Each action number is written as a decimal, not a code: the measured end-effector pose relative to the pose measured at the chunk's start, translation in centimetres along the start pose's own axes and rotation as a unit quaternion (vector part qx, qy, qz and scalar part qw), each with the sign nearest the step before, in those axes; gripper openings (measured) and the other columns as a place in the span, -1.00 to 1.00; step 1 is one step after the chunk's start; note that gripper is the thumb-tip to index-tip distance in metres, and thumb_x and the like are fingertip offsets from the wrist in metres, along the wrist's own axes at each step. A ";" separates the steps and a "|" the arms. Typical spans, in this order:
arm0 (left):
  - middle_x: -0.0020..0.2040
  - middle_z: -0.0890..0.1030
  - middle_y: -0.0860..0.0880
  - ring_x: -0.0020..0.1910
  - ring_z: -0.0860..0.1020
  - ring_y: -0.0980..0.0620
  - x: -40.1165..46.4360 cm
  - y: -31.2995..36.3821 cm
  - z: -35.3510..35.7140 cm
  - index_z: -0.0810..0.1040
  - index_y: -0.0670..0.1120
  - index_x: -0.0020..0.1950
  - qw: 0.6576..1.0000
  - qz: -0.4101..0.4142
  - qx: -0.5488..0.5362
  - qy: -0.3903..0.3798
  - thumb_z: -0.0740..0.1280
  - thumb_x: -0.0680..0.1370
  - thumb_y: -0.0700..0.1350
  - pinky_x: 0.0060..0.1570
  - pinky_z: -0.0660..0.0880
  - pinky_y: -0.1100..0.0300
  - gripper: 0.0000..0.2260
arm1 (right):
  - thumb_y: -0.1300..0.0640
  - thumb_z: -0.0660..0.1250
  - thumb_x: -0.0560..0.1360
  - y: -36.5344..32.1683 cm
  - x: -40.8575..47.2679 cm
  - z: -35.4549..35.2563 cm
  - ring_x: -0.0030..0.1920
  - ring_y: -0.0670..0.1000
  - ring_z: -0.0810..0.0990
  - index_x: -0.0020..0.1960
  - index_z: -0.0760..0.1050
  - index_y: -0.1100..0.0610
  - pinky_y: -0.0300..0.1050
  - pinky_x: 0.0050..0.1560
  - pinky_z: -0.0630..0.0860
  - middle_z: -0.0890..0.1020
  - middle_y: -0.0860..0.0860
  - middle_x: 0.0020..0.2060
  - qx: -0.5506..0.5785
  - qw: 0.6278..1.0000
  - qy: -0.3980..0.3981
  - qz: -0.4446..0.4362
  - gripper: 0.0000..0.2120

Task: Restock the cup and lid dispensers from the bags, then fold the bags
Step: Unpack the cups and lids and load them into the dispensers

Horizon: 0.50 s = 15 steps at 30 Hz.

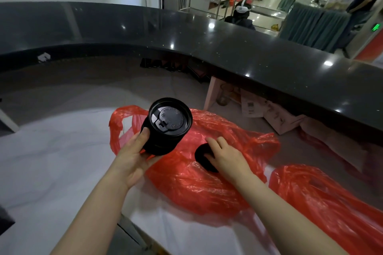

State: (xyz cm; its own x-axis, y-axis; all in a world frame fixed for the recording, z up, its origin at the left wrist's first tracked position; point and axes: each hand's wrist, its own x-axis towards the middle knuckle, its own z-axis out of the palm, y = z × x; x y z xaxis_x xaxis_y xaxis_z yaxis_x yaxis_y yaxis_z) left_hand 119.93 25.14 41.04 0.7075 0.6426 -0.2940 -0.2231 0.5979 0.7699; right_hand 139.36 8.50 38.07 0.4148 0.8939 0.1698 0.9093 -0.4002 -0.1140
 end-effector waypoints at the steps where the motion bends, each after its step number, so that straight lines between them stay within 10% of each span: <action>1: -0.01 0.70 0.00 -0.01 0.66 -0.01 -0.4 -0.1 0.0 0.63 0.02 0.04 1.000 0.003 -0.001 0.002 0.35 0.37 0.08 -0.21 0.61 0.08 -0.70 | 0.09 0.28 0.56 0.1 -0.2 -0.1 -0.07 0.27 0.58 0.39 0.36 0.16 0.10 -0.26 0.52 0.48 0.15 0.12 -0.001 1.000 -0.005 -0.007 -0.57; 5: 0.04 0.69 -0.01 0.01 0.65 -0.02 -2.5 -0.2 -0.1 0.67 0.05 0.04 1.000 0.021 -0.008 0.020 0.36 0.36 0.09 -0.19 0.61 0.07 -0.70 | 0.19 0.34 0.49 -1.0 -0.2 -2.9 0.12 0.06 0.54 0.29 0.46 0.06 -0.10 0.06 0.48 0.54 0.01 0.14 0.197 0.973 0.110 0.052 -0.63; 8: 0.02 0.69 0.00 0.00 0.66 -0.01 -4.5 -0.1 0.1 0.55 0.00 0.19 0.998 0.044 -0.010 0.043 0.33 0.38 0.08 -0.17 0.62 0.06 -0.60 | 0.18 0.36 0.49 -3.3 0.0 -7.3 0.00 -0.24 0.56 0.08 0.49 -0.13 -0.41 -0.03 0.46 0.60 -0.18 -0.01 0.450 0.867 0.185 0.107 -0.74; 11: 0.03 0.69 0.00 -0.02 0.66 0.02 -7.0 -0.1 0.2 0.53 -0.01 0.20 0.994 0.084 0.026 0.061 0.32 0.40 0.05 -0.18 0.62 0.10 -0.61 | 0.15 0.39 0.50 -5.7 0.1 -10.4 -0.08 -0.16 0.64 0.03 0.53 -0.06 -0.31 -0.13 0.56 0.66 -0.09 -0.09 0.636 0.755 0.126 0.100 -0.84; 15: 0.15 0.61 -0.07 0.08 0.61 -0.01 -10.6 -0.4 0.4 0.48 -0.06 0.27 0.982 0.139 0.078 0.098 0.33 0.38 -0.02 -0.11 0.61 0.14 -0.55 | 0.27 0.38 0.48 -8.9 -0.2 -11.3 -0.15 -0.04 0.65 -0.05 0.58 0.10 -0.16 -0.11 0.58 0.68 -0.02 -0.19 0.688 0.724 0.035 0.040 -0.89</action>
State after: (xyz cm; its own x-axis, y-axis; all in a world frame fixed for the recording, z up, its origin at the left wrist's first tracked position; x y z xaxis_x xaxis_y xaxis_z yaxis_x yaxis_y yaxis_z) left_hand 112.76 17.92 44.07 0.4878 0.8596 -0.1522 -0.2735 0.3160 0.9085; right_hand 131.52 9.57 50.14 0.5085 0.8474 0.1529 0.0076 0.1731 -0.9849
